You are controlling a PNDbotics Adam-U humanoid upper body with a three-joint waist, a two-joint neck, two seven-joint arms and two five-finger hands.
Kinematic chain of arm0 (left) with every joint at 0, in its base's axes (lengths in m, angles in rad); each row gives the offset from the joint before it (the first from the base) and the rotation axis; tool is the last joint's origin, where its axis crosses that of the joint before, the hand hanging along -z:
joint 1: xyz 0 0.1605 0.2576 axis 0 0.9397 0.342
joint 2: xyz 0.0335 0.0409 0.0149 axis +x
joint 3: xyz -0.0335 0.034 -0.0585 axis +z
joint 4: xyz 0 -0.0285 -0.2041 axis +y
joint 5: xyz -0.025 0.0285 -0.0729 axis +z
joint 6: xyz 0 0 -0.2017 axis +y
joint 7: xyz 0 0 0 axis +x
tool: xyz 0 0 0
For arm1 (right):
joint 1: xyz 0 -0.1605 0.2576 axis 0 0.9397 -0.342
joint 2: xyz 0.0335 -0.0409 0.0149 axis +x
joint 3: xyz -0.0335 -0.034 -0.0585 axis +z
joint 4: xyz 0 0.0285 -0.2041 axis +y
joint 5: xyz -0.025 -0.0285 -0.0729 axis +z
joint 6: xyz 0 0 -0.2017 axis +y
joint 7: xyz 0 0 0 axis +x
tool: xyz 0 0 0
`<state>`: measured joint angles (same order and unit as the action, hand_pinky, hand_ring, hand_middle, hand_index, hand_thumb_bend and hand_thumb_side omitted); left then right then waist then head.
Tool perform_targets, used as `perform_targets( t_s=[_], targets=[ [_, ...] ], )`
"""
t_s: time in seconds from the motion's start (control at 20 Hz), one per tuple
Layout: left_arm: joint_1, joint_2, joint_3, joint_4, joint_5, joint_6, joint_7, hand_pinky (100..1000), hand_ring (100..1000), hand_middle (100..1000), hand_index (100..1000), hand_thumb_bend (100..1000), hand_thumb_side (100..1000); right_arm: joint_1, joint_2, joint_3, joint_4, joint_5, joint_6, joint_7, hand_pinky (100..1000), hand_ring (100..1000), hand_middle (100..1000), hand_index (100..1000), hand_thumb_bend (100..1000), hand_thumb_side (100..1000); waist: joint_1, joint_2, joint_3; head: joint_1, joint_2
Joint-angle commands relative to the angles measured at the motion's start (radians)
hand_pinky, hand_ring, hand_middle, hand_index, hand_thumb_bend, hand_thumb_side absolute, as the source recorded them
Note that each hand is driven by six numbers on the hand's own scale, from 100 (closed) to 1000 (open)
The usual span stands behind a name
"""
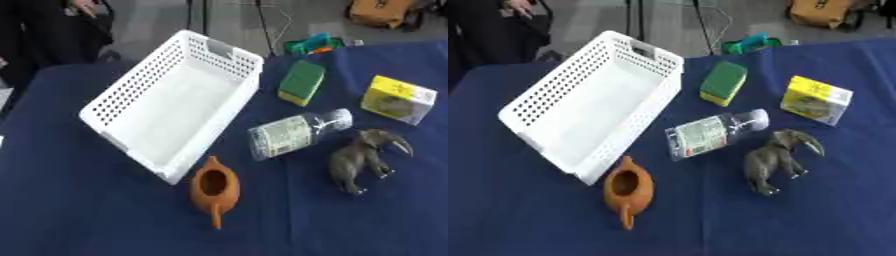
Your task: Pick up objects on the table and place them in the box.
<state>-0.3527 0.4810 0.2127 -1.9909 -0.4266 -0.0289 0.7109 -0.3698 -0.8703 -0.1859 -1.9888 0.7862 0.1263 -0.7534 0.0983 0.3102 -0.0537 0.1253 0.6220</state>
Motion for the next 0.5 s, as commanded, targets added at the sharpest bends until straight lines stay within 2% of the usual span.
perform_targets(
  t_s=[0.05, 0.45, 0.5],
  targets=[
    [-0.018, 0.016, 0.001, -0.009, 0.000, -0.005, -0.005, 855, 946, 947, 955, 100, 1000, -0.016, -0.042, -0.007, -0.011, 0.002, 0.005, 0.019, 869, 881, 844, 855, 100, 914, -0.004, -0.023, 0.002, -0.012, -0.004],
    [-0.026, 0.016, -0.007, -0.009, -0.006, -0.012, -0.013, 858, 949, 948, 954, 100, 1000, -0.044, -0.054, -0.001, -0.011, 0.021, 0.017, 0.087, 871, 882, 848, 861, 100, 884, -0.006, -0.026, 0.004, -0.013, -0.001],
    [-0.027, 0.016, -0.009, -0.009, -0.005, -0.012, -0.014, 860, 949, 947, 953, 100, 1000, -0.049, -0.057, 0.002, -0.011, 0.024, 0.021, 0.102, 870, 883, 852, 862, 100, 859, -0.008, -0.026, 0.005, -0.015, -0.002]
  ],
)
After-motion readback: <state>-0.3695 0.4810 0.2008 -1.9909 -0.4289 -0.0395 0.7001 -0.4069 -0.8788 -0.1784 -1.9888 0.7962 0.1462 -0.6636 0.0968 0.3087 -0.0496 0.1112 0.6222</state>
